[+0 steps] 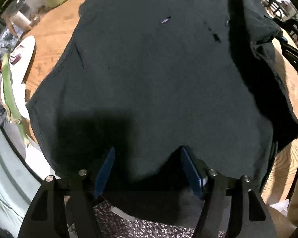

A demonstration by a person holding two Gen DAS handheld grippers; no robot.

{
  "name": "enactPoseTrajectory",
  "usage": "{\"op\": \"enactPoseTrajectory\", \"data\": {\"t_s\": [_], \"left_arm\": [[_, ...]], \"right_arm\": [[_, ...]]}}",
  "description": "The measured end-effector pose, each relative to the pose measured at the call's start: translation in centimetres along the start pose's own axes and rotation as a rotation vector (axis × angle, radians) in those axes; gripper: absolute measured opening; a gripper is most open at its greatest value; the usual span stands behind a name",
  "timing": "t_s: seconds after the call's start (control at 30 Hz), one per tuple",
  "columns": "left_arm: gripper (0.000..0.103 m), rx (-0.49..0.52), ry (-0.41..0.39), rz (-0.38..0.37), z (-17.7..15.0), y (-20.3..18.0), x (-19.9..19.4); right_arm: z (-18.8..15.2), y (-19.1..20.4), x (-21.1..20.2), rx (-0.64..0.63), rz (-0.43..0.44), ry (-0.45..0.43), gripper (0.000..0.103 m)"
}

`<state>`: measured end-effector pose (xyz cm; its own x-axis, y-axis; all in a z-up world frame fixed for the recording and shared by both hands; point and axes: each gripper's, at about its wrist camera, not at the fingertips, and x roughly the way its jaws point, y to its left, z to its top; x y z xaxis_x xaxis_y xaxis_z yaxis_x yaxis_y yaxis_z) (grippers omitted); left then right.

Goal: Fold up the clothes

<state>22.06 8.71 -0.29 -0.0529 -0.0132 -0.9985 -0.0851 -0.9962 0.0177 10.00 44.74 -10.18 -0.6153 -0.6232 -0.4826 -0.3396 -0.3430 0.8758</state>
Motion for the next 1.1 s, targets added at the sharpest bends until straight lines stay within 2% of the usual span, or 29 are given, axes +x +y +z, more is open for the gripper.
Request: {"op": "enactPoseTrajectory", "data": {"t_s": [0.07, 0.27, 0.33, 0.4, 0.47, 0.5, 0.53, 0.6, 0.67, 0.73, 0.83, 0.93, 1.03, 1.1], "left_arm": [[0.07, 0.001, -0.001, 0.001, 0.1, 0.0, 0.3], [0.07, 0.004, -0.006, -0.007, 0.3, -0.1, 0.9], [0.07, 0.005, -0.009, -0.01, 0.3, -0.2, 1.1], [0.07, 0.005, -0.01, -0.01, 0.4, 2.1, 1.0], [0.07, 0.004, -0.012, -0.011, 1.0, 2.8, 1.0], [0.071, 0.003, -0.014, -0.012, 1.4, 2.2, 0.9], [0.071, 0.004, -0.015, -0.013, 1.6, 1.9, 0.9], [0.073, 0.007, -0.018, -0.014, 1.5, 1.9, 1.0], [0.077, 0.009, -0.021, -0.014, 0.9, 2.4, 0.8], [0.078, 0.011, -0.023, -0.015, 0.3, 2.8, 0.5], [0.078, 0.014, -0.027, -0.016, -0.6, 3.5, 0.2], [0.078, 0.017, -0.031, -0.016, -1.4, 4.1, -0.2], [0.079, 0.02, -0.031, -0.015, -1.7, 4.4, -0.1], [0.08, 0.021, -0.031, -0.015, -1.8, 4.6, 0.1]], "right_arm": [[0.4, 1.1, -1.8, -0.043, -0.025, -0.063, 0.015], [2.6, 6.4, -9.4, -0.247, -0.17, -0.292, 0.009], [3.3, 8.7, -12.0, -0.347, -0.284, -0.399, 0.008], [4.0, 11.1, -14.0, -0.485, -0.517, -0.553, 0.008], [5.1, 12.4, -15.3, -0.561, -0.769, -0.697, 0.018], [5.6, 12.3, -16.1, -0.536, -0.804, -0.717, 0.022], [6.0, 12.1, -16.9, -0.499, -0.816, -0.721, 0.033], [6.9, 11.8, -18.4, -0.425, -0.838, -0.729, 0.035], [6.0, 11.6, -17.8, -0.437, -0.777, -0.634, 0.049], [4.4, 11.0, -16.6, -0.482, -0.751, -0.514, 0.057], [1.9, 7.6, -13.8, -0.526, -0.708, -0.276, 0.059], [0.5, 4.7, -10.4, -0.498, -0.722, -0.124, 0.06], [-0.9, 3.5, -7.3, -0.511, -0.669, -0.06, 0.057], [-1.7, 3.7, -6.3, -0.54, -0.597, -0.053, 0.057]]}}
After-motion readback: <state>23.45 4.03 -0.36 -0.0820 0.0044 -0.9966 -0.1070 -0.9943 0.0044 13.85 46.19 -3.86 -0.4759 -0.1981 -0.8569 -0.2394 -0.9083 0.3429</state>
